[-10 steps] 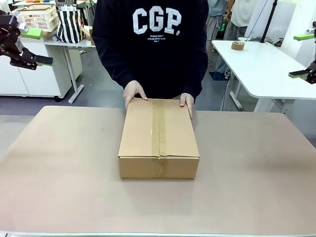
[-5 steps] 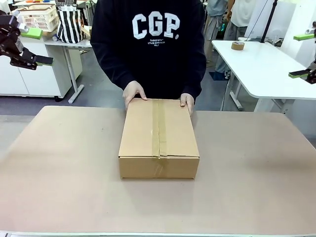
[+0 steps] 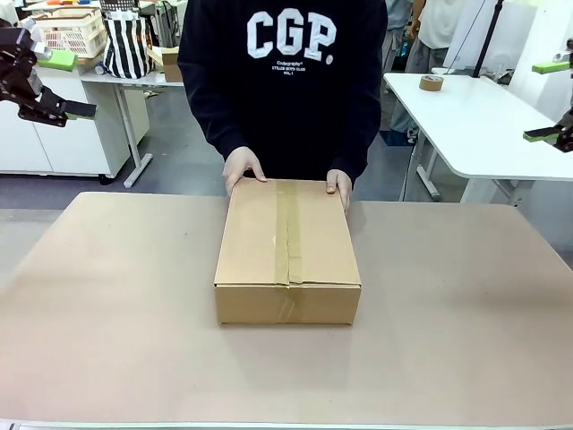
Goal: Pack the gift set into the box.
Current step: Press and hold the closed box until the human finishes sealing it.
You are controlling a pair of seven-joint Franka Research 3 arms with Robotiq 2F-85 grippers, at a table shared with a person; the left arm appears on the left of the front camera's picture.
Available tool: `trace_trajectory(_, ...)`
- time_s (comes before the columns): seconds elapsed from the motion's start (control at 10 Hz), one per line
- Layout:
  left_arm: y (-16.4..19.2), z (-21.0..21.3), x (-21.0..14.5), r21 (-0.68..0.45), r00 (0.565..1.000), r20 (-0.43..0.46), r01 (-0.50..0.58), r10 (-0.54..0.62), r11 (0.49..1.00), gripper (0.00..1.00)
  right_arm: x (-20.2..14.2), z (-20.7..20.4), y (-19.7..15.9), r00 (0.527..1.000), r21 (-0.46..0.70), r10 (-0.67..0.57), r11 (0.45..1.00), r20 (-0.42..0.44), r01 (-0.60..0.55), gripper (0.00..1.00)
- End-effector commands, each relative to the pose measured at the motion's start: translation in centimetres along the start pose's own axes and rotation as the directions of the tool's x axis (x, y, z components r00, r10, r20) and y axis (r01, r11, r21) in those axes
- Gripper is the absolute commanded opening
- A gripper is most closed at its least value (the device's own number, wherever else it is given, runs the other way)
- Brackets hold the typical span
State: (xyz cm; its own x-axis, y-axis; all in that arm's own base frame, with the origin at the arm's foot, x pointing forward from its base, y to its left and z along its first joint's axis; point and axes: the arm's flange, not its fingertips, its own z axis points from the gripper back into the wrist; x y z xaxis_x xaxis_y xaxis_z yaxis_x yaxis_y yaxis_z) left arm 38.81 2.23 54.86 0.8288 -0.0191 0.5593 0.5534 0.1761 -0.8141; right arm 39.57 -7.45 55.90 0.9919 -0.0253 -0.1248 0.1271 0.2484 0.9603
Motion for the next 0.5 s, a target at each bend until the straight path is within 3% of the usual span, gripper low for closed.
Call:
trace_trajectory(0.0, 0.0, -1.6, 0.8, 0.051, 0.983, -0.060, 0.179, -0.176, 0.983, 1.00, 1.1, -2.2, 0.8, 0.976, -0.051, 0.207, 0.976, -0.062, -0.210, 1.00)
trace_trajectory(0.1, 0.2, -3.7, 1.5, 0.084, 0.936, -0.106, 0.343, -0.334, 0.935, 1.00, 2.4, -4.5, 1.5, 0.922, -0.081, 0.375, 0.920, -0.094, -0.383, 1.00)
trace_trajectory(0.2, 0.7, -5.7, 2.1, 0.156, 0.872, -0.146, 0.486, -0.467, 0.860, 1.00, 3.5, -7.0, 1.9, 0.829, -0.095, 0.540, 0.827, -0.146, -0.555, 1.00)
trace_trajectory(0.3, 1.3, -7.8, 2.3, 0.217, 0.792, -0.187, 0.610, -0.581, 0.762, 1.00, 4.1, -9.3, 2.1, 0.705, -0.102, 0.680, 0.701, -0.201, -0.706, 1.00)
trace_trajectory(0.4, 1.8, -10.1, 2.3, 0.245, 0.704, -0.165, 0.707, -0.690, 0.663, 1.00, 3.9, -11.7, 2.2, 0.524, -0.056, 0.814, 0.528, -0.251, -0.847, 1.00)
